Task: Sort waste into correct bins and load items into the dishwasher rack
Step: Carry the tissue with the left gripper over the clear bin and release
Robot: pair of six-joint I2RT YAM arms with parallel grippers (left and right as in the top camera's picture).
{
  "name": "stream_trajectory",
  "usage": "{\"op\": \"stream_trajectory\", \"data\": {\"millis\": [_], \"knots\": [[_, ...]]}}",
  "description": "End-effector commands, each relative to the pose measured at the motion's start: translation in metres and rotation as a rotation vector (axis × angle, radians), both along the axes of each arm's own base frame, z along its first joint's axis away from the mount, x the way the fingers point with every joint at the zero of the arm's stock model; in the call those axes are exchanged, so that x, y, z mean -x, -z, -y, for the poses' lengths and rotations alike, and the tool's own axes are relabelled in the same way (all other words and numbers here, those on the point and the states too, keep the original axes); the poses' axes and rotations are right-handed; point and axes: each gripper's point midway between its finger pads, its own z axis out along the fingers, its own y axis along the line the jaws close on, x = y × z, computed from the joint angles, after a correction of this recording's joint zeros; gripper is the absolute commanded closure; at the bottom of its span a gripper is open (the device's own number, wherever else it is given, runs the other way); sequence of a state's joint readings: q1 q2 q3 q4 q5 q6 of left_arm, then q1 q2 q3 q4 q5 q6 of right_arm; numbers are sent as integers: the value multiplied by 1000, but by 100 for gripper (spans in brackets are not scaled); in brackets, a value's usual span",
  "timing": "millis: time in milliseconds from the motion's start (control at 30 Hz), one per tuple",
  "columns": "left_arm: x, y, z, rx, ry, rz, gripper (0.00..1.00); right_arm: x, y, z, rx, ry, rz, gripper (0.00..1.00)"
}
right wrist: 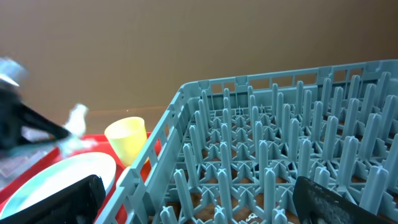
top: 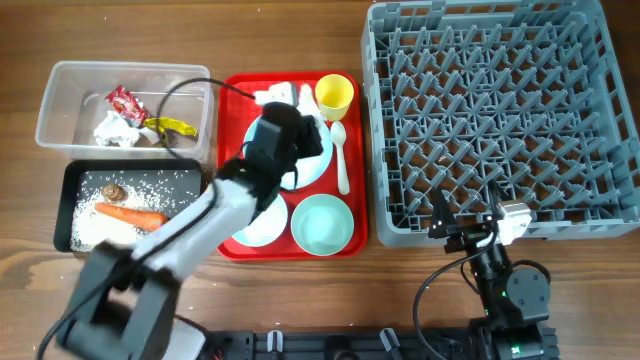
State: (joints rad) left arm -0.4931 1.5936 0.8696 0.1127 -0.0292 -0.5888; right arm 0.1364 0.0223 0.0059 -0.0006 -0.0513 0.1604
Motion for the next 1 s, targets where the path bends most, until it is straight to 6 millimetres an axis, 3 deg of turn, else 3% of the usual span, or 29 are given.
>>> {"op": "stream_trajectory", "data": {"millis": [0, 67, 200, 300, 433, 567, 667, 800, 967], "knots": [[-6, -55, -43, -54, -113, 138, 96, 0, 0, 1, 2, 5, 2, 0], [-7, -71, -65, -79, -163, 171, 96, 0, 0, 1, 2, 5, 2, 0], [-10, -92, -134, -119, -316, 198, 96, 0, 0, 1, 2, 5, 2, 0], [-13, -92, -170, -113, -385, 181, 96, 0, 0, 1, 2, 5, 2, 0], [-17, -86, -243, -118, -547, 159, 96, 0, 0, 1, 2, 5, 2, 0], [-13, -76, -292, -132, -663, 131, 96, 0, 0, 1, 2, 5, 2, 0], [-18, -63, -320, -133, -726, 120, 96, 0, 0, 1, 2, 5, 2, 0], [-39, -37, -342, -131, -762, 137, 96, 0, 0, 1, 2, 5, 2, 0], [-60, 3, -352, -132, -771, 131, 94, 0, 0, 1, 2, 5, 2, 0]]}}
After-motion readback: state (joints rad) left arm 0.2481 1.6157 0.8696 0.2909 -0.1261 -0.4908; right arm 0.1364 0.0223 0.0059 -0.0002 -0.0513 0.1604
